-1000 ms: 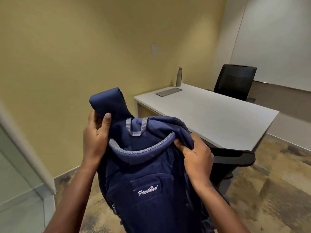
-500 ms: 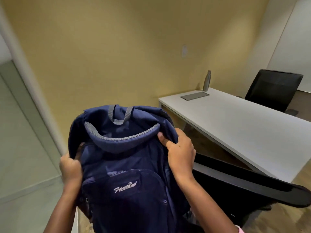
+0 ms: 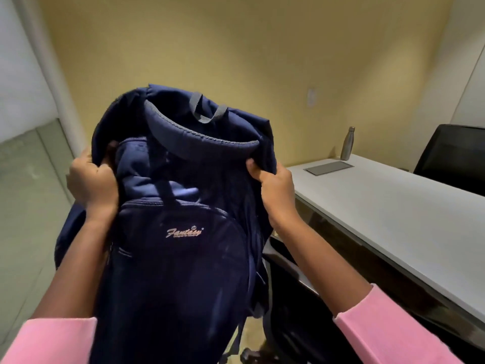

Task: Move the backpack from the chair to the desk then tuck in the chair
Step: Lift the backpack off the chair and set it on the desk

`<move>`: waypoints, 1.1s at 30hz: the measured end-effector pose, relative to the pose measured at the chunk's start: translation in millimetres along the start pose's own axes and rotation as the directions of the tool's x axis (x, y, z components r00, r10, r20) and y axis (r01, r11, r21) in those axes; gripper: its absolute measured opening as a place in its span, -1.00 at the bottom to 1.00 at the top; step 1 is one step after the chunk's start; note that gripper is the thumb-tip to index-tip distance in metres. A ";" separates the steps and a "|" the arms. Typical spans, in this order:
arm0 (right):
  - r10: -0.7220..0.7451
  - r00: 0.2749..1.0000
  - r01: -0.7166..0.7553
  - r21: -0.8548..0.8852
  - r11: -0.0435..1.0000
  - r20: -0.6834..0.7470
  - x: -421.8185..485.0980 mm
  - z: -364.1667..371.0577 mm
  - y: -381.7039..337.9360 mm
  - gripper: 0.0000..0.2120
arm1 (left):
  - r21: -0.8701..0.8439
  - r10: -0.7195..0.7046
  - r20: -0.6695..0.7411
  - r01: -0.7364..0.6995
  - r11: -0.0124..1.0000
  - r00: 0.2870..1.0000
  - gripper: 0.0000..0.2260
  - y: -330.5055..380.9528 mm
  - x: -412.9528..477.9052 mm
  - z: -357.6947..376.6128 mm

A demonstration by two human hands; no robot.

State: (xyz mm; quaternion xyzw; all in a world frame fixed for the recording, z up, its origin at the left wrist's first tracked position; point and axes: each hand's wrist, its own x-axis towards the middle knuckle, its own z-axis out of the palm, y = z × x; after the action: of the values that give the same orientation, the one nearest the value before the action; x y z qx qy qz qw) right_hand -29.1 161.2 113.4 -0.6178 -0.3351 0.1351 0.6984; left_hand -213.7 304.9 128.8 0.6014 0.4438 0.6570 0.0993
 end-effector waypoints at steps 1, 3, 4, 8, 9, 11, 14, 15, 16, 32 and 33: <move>-0.018 1.000 0.018 0.019 1.000 0.020 9.4 3.7 -2.9 -0.94 | -0.005 0.011 -0.015 -0.011 1.000 1.000 -0.54 1.0 9.1 3.8; -0.050 0.997 0.048 0.038 0.998 0.059 27.8 7.6 -5.6 -0.86 | -0.014 0.023 -0.042 -0.023 1.000 0.999 -0.54 4.5 25.2 12.6; -0.068 0.994 0.065 0.035 0.997 0.083 36.6 7.8 -4.9 -0.77 | -0.020 0.026 -0.054 -0.027 0.999 0.998 -0.53 6.8 32.6 18.2; -0.074 0.972 0.070 0.027 0.997 0.224 66.7 -3.9 15.1 -0.53 | -0.035 0.027 -0.066 -0.029 0.999 0.997 -0.55 19.2 51.6 43.9; -0.035 0.957 0.026 0.034 0.999 0.287 74.2 -8.1 23.3 -0.48 | -0.039 0.023 -0.068 -0.026 0.999 0.997 -0.56 21.5 54.7 50.8; 0.081 0.908 -0.083 -0.015 0.996 0.410 87.6 -14.5 43.4 -0.33 | -0.054 0.026 -0.071 -0.030 0.998 0.997 -0.58 24.8 59.8 65.1; 0.221 0.826 -0.200 -0.096 0.975 0.518 107.6 -16.0 77.5 -0.16 | -0.093 0.042 -0.077 -0.049 0.994 0.996 -0.61 26.3 68.4 89.9; 0.248 0.800 -0.232 -0.099 0.968 0.547 114.1 -13.6 86.9 -0.14 | -0.106 0.036 -0.075 -0.044 0.993 0.996 -0.62 25.8 71.4 99.2; 0.262 0.777 -0.254 -0.095 0.962 0.572 121.0 -10.3 94.5 -0.14 | -0.117 0.023 -0.073 -0.032 0.993 0.997 -0.62 24.4 74.9 109.0; -0.054 0.998 0.050 0.186 0.981 0.016 257.2 54.5 135.4 -0.48 | -0.230 -0.239 0.084 0.253 0.940 0.967 -0.64 -41.1 140.6 272.1; -0.083 0.997 0.083 0.174 0.981 -0.012 264.1 58.1 136.2 -0.54 | -0.234 -0.250 0.102 0.268 0.935 0.963 -0.65 -44.9 145.0 279.9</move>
State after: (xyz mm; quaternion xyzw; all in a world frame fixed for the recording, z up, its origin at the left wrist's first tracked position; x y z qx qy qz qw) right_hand 159.9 392.5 63.7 -0.5403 -0.3457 0.1330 0.7555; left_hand -23.2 557.3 166.3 0.5435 0.4307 0.6663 0.2740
